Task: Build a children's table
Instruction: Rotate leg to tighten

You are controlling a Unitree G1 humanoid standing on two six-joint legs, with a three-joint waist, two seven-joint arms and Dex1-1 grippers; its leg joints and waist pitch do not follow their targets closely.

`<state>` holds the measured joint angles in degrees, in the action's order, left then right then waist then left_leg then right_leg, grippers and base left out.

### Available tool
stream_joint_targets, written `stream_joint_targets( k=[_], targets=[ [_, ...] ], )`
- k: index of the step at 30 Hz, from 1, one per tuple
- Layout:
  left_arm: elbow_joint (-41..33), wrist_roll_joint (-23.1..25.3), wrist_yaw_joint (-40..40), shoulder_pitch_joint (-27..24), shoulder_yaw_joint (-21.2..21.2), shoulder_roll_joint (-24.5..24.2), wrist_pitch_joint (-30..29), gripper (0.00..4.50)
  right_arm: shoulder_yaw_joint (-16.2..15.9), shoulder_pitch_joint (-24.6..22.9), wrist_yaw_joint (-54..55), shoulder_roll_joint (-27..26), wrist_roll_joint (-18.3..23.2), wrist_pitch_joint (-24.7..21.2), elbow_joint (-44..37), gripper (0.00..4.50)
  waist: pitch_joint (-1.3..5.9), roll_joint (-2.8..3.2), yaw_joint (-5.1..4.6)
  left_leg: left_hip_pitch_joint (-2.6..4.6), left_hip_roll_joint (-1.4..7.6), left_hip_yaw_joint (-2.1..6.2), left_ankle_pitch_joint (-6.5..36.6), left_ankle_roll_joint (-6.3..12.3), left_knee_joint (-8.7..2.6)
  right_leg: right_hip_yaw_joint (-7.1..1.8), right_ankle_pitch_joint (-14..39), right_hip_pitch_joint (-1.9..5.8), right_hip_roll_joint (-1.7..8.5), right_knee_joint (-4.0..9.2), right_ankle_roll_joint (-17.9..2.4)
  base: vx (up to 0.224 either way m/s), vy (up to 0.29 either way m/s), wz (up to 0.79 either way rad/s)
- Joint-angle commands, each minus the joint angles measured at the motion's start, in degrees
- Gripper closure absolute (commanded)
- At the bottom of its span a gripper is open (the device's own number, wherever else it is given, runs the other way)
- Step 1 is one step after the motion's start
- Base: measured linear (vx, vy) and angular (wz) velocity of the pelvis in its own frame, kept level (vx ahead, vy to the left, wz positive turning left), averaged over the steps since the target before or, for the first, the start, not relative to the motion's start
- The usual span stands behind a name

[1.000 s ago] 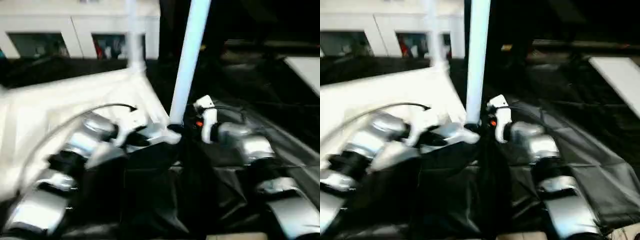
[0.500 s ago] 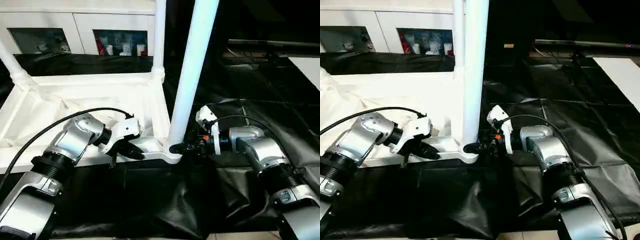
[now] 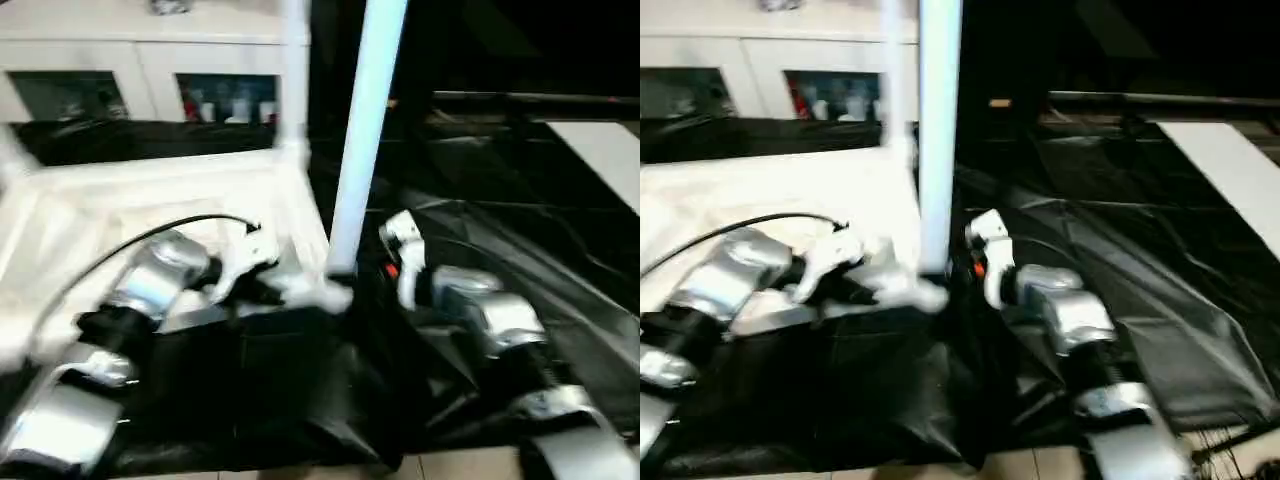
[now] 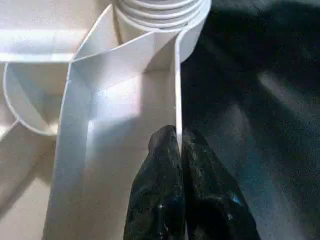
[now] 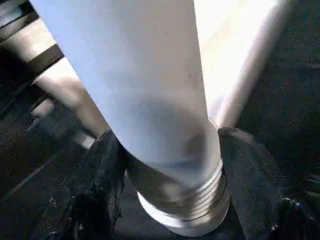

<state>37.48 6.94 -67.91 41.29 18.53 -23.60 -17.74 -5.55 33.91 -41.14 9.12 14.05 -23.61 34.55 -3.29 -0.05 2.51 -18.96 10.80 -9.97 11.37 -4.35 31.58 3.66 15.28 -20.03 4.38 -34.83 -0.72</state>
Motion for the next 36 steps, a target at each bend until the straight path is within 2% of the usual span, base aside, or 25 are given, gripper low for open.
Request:
stream_joint_targets(
  k=[1,2,3,6,7,9,12,14,18,19,21,23,26,27,28,31,33,34,36],
  targets=[
    [-0.4,-1.4,-1.2,-0.1,2.9,4.9,-2.1,4.5,0.9,-3.5,14.5,-0.7,-4.1,-6.2,12.6,1.98,0.3,0.77,-0.06,0.2,3.22,2.04,23.2,-2.73,-5.28,-3.71,28.9,-0.72,5.3,6.84,-7.7,0.0,0.0,0.0],
    [-0.1,-1.2,-0.4,0.1,2.9,5.6,-2.6,4.5,1.5,-3.3,16.1,-1.3,-3.9,-5.9,13.1,1.98,0.3,0.81,-0.11,0.27,3.2,2.0,23.4,-2.72,-5.28,-3.74,28.7,-0.88,5.28,6.91,-7.7,0.0,0.0,0.0],
    [0.7,-0.5,2.5,0.6,2.8,7.7,-4.3,4.5,3.4,-2.5,21.0,-3.1,-3.2,-4.6,15.1,1.98,0.16,0.86,-0.31,0.49,3.1,2.03,24.8,-2.92,-5.28,-3.79,29.6,-1.23,5.18,7.04,-7.4,0.0,0.0,0.0],
    [2.3,0.0,8.8,1.9,2.0,12.6,-8.3,4.5,6.9,-0.6,29.6,-6.4,-1.5,-1.9,18.9,1.98,0.17,0.82,-0.56,0.54,2.95,2.17,25.7,-3.0,-5.29,-3.74,30.6,-1.35,5.22,7.28,-6.6,0.0,0.0,0.0],
    [3.2,0.0,12.5,2.6,1.4,15.8,-9.8,4.5,8.7,0.7,33.5,-8.3,-0.7,-0.5,20.9,1.98,0.25,0.79,-0.49,0.58,2.97,2.25,25.7,-2.94,-5.34,-3.63,30.3,-1.25,5.18,7.31,-6.4,0.0,0.0,0.0],
    [4.0,0.2,15.4,3.2,0.9,17.9,-10.4,4.5,9.7,1.8,36.9,-9.4,-0.9,1.0,22.7,1.98,0.36,0.84,-0.43,0.78,2.97,2.15,26.0,-3.06,-5.41,-3.61,28.3,-1.52,4.97,7.37,-6.5,0.0,0.0,0.0],
    [4.7,1.5,17.6,3.7,1.4,18.7,-10.3,4.5,10.1,2.9,39.0,-10.1,-1.5,1.6,24.2,1.98,0.57,0.91,-0.53,0.35,2.89,2.11,25.8,-2.84,-5.59,-3.52,24.6,-1.25,4.72,7.21,-6.6,0.0,0.0,0.0],
    [4.8,1.6,18.1,3.7,1.3,18.9,-10.4,4.5,10.2,3.2,39.2,-10.3,-1.8,1.4,24.3,1.98,0.51,0.86,-0.51,0.43,2.82,1.96,26.2,-2.62,-5.57,-3.67,23.8,-1.4,4.66,7.28,-6.6,0.0,0.0,0.0],
    [5.2,1.9,18.1,3.9,0.8,18.3,-10.4,4.5,10.5,4.4,40.1,-11.1,-2.1,1.6,25.4,1.98,0.34,0.59,-0.58,0.37,2.72,2.29,28.2,-2.19,-5.74,-3.78,29.8,-1.7,4.98,7.81,-4.6,0.0,0.0,0.0],
    [5.5,2.1,18.4,4.0,0.6,18.2,-10.4,4.5,10.7,4.7,40.4,-11.2,-2.0,2.0,26.1,1.98,0.47,0.33,-0.58,0.43,2.72,2.31,28.1,-1.97,-5.71,-3.86,30.8,-1.75,5.05,7.99,-4.1,0.0,0.0,0.0],
    [5.8,2.2,18.6,4.1,0.4,18.1,-10.3,4.5,11.3,5.3,39.5,-11.5,-1.5,4.1,27.0,1.98,0.42,0.5,-0.6,0.44,2.72,2.39,28.1,-1.85,-5.8,-3.85,31.7,-1.92,5.17,8.14,-3.8,0.0,0.0,0.0],
    [5.9,2.2,18.8,4.2,0.3,18.1,-10.2,4.5,11.4,5.5,38.7,-11.6,-1.2,5.4,27.4,1.98,0.7,0.27,-0.6,0.36,2.76,2.51,27.9,-1.81,-5.98,-3.71,31.6,-1.6,5.14,8.24,-3.5,0.0,0.0,0.0],
    [6.2,2.2,19.1,4.2,0.1,17.7,-9.8,4.5,11.7,6.2,37.2,-11.7,-0.8,7.3,28.0,1.98,0.77,0.32,-0.54,0.25,2.91,2.33,26.0,-1.55,-6.13,-3.82,27.6,-1.63,5.03,8.09,-4.6,0.0,0.0,0.0],
    [6.3,2.2,19.1,4.1,0.0,17.6,-9.7,4.5,12.0,6.4,37.2,-11.8,-0.4,7.4,28.0,1.63,0.74,0.28,-0.55,0.27,2.91,2.26,26.3,-1.58,-6.13,-3.88,27.1,-1.66,4.99,8.04,-5.0,0.0,0.0,0.0],
    [6.2,2.3,19.0,4.1,-0.1,17.4,-9.7,4.5,12.0,6.7,35.9,-11.7,-0.9,7.9,28.0,1.63,0.72,0.27,-0.54,0.25,2.91,2.26,26.4,-1.57,-6.13,-3.9,26.9,-1.66,5.01,8.03,-5.2,0.0,0.0,0.0],
    [6.4,2.3,19.2,4.0,-0.4,17.2,-9.3,4.5,11.9,6.9,34.6,-11.7,-1.0,8.3,27.4,1.26,0.94,0.34,-0.51,0.15,2.94,2.15,25.5,-1.39,-6.07,-4.0,25.2,-1.5,5.01,7.85,-5.9,0.0,0.0,0.0],
    [6.7,2.5,19.2,4.1,-0.7,16.9,-8.8,4.5,11.9,7.4,33.3,-11.4,-0.9,9.0,27.3,1.12,1.45,0.22,-0.2,0.29,3.03,1.67,21.8,-1.01,-5.76,-4.24,18.6,-1.32,4.85,7.41,-7.5,0.0,0.0,0.0],
    [6.9,2.5,19.1,4.2,-0.7,16.8,-8.7,4.5,11.9,7.6,32.9,-11.4,-0.9,9.3,27.3,1.02,1.67,0.12,0.17,0.11,3.05,0.98,17.4,-0.14,-5.45,-4.28,10.9,-1.01,4.42,6.61,-9.8,0.0,0.0,0.0],
    [7.1,2.6,18.9,4.4,-0.9,16.5,-8.5,4.5,11.8,8.1,32.0,-10.9,-1.0,10.3,27.0,0.81,1.53,0.1,0.22,0.15,3.05,0.64,17.6,0.24,-5.49,-4.27,10.6,-1.14,4.17,6.6,-10.6,0.0,0.0,0.0]
  ],
)
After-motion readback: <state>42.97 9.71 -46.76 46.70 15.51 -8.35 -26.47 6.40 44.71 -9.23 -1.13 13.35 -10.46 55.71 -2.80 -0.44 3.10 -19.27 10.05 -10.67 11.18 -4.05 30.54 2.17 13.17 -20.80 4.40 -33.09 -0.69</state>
